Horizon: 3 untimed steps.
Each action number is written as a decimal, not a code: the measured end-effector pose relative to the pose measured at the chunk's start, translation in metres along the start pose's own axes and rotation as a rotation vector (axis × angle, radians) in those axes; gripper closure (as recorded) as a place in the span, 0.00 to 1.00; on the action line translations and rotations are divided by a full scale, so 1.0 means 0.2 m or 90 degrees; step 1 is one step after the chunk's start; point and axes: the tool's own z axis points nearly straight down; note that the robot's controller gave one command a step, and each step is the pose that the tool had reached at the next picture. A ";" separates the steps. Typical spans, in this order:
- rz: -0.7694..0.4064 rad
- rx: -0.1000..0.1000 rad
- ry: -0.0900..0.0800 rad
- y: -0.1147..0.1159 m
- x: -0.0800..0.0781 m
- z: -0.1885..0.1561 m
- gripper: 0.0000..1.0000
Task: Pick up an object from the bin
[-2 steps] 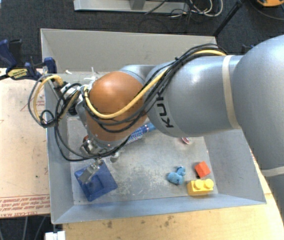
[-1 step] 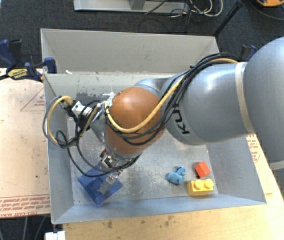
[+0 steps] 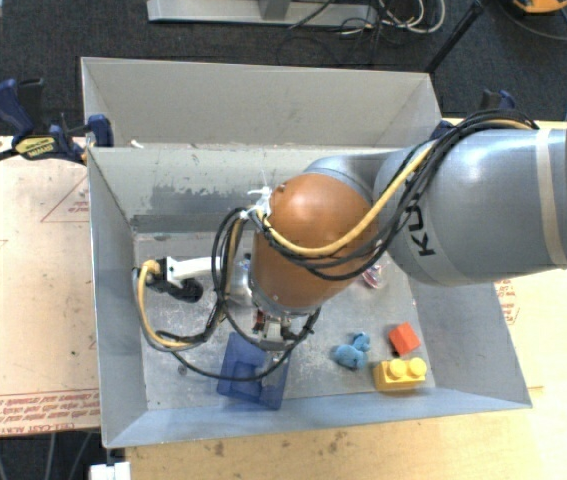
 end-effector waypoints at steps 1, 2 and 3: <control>-0.129 0.003 0.000 -0.42 -0.15 -0.06 0.00; -0.125 0.001 -0.001 -0.40 -0.14 -0.05 1.00; -0.040 0.005 0.004 -0.51 -0.08 -0.74 1.00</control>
Offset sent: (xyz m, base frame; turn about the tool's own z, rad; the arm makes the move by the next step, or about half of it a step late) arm -0.0100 0.0835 0.0113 -0.2023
